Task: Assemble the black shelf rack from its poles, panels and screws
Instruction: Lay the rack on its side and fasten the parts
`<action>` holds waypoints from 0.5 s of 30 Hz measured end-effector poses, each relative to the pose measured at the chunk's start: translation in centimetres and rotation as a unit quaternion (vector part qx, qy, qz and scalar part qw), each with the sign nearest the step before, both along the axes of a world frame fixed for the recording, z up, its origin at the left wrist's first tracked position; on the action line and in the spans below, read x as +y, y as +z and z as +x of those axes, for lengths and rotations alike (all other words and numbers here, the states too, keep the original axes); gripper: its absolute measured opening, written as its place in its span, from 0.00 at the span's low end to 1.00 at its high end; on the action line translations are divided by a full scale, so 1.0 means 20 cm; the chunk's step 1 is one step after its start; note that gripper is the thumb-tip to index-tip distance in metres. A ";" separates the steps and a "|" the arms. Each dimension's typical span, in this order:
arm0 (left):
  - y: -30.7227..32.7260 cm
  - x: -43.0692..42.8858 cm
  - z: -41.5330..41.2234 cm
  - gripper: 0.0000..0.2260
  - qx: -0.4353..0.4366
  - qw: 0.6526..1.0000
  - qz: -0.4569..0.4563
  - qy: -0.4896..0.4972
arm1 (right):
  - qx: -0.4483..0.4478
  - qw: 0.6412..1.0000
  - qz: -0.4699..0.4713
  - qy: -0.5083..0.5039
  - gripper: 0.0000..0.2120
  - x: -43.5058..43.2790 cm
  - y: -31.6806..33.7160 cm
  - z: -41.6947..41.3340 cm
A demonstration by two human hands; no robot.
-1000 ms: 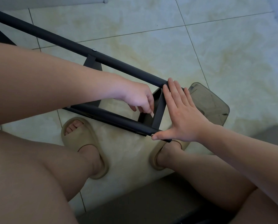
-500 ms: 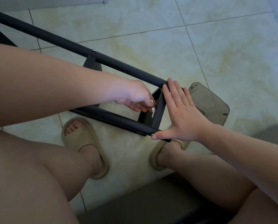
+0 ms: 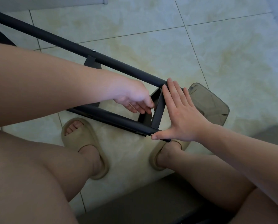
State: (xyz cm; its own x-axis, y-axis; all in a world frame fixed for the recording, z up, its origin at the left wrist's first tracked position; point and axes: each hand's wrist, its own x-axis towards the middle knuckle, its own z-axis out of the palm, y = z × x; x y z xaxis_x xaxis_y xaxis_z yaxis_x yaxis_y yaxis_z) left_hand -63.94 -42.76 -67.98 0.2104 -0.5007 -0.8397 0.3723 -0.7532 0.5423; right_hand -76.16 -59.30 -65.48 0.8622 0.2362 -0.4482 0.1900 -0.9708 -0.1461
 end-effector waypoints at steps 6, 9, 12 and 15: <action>0.00 0.00 0.00 0.04 -0.008 1.000 -0.008 0.008 | -0.003 1.000 0.000 -0.001 0.71 0.00 0.00 0.00; 0.01 0.00 0.01 0.04 -0.007 1.000 -0.005 0.003 | -0.003 1.000 0.000 -0.001 0.71 0.00 0.00 0.00; 0.01 0.01 0.02 0.04 -0.008 1.000 0.000 -0.003 | -0.003 1.000 -0.001 0.000 0.71 0.00 0.00 0.00; 0.01 0.01 0.02 0.04 -0.009 1.000 0.002 -0.013 | -0.003 1.000 -0.001 0.000 0.71 0.00 0.00 0.00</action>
